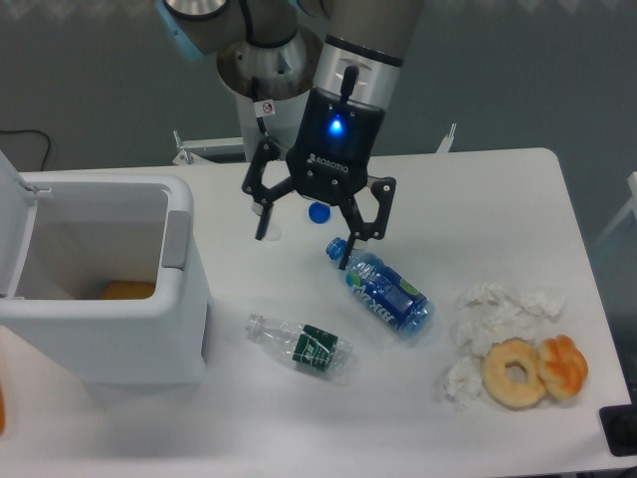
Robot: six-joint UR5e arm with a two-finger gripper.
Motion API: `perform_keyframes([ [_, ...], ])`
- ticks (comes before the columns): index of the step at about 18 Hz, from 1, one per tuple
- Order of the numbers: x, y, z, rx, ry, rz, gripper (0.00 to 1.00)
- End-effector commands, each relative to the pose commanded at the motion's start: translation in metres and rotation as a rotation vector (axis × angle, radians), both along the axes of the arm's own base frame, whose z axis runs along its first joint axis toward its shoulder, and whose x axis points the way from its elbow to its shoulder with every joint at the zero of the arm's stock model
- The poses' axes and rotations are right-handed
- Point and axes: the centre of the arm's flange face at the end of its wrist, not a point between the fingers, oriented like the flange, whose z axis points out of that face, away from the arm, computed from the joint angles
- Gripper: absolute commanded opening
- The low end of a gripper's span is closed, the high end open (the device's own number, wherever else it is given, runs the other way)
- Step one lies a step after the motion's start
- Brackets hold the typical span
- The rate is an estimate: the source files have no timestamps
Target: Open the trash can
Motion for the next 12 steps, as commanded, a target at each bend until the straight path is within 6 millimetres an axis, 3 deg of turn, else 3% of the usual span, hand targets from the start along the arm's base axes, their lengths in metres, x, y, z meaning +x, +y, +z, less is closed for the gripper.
perform_keyframes([
  [7, -0.012, -0.014, -0.016, -0.213, 0.238, -0.154, 1.0],
  [12, -0.012, -0.016, -0.019, -0.244, 0.275, -0.201, 1.0],
])
